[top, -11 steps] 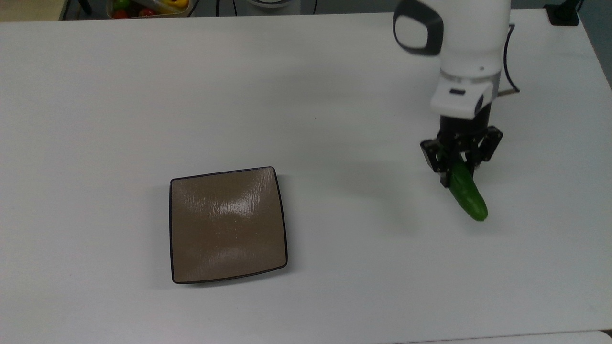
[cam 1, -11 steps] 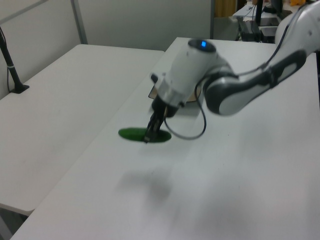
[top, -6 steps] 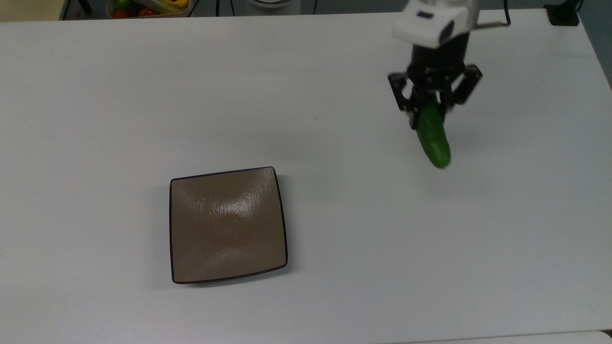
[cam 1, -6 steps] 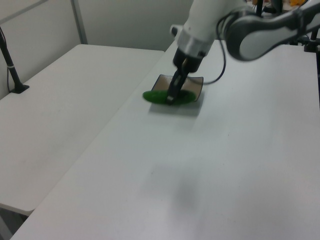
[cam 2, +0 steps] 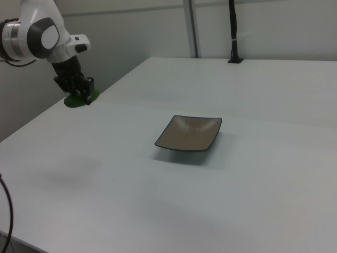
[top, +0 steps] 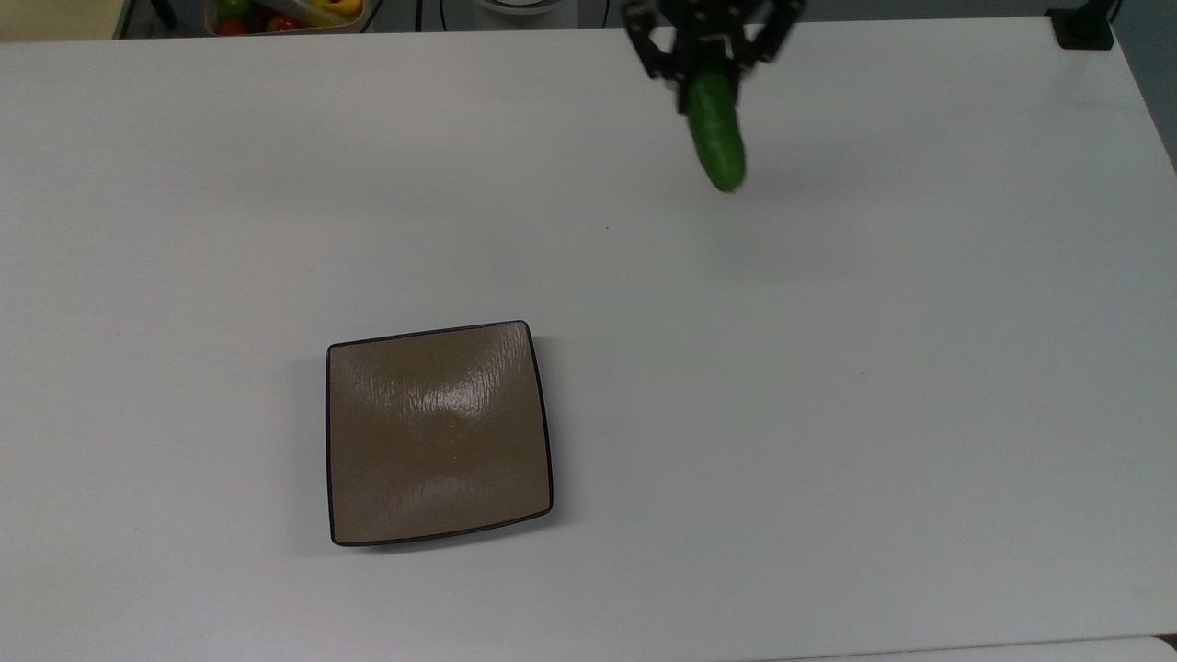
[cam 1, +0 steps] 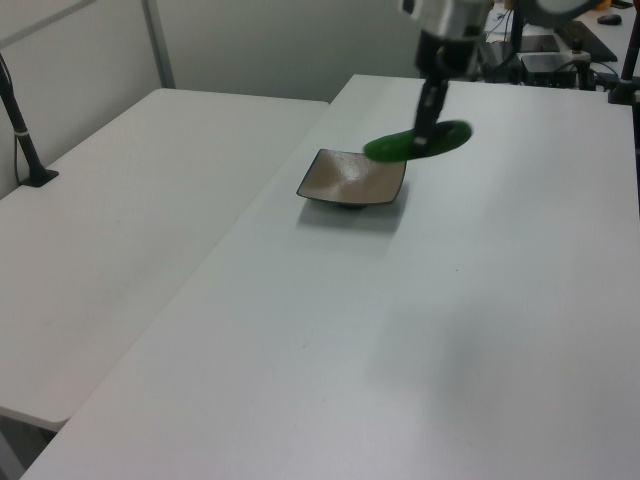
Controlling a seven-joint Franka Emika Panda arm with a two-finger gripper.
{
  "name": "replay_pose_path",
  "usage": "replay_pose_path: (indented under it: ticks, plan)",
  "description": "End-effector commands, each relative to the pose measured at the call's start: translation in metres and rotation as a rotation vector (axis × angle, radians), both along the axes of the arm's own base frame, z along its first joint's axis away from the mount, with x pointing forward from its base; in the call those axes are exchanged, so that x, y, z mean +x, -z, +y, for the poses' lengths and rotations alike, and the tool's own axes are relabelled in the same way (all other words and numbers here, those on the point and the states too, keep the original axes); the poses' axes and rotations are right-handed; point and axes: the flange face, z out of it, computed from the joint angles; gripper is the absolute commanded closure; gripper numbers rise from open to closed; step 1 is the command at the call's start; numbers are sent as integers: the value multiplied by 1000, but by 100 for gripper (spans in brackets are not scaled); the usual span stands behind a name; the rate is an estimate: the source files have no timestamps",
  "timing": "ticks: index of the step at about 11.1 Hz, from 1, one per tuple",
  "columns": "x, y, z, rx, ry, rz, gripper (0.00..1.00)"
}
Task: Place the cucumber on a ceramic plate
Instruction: 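Lift the cucumber and carry it toward the brown square plate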
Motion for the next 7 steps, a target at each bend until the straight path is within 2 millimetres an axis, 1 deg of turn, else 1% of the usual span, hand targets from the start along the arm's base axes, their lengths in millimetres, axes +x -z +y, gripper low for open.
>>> replay_pose_path:
  ticks: [1,2,3,4,6,7]
  plan:
    - [-33,1,-57,6,-83,67,97]
    - [-32,3,-76,-1,-103,94,97]
    - [-30,4,-89,-1,-106,100,97]
    - [-22,7,-112,0,-89,94,97]
    - [-10,13,-138,-2,-95,81,97]
    - [3,17,-155,-2,-88,25,97]
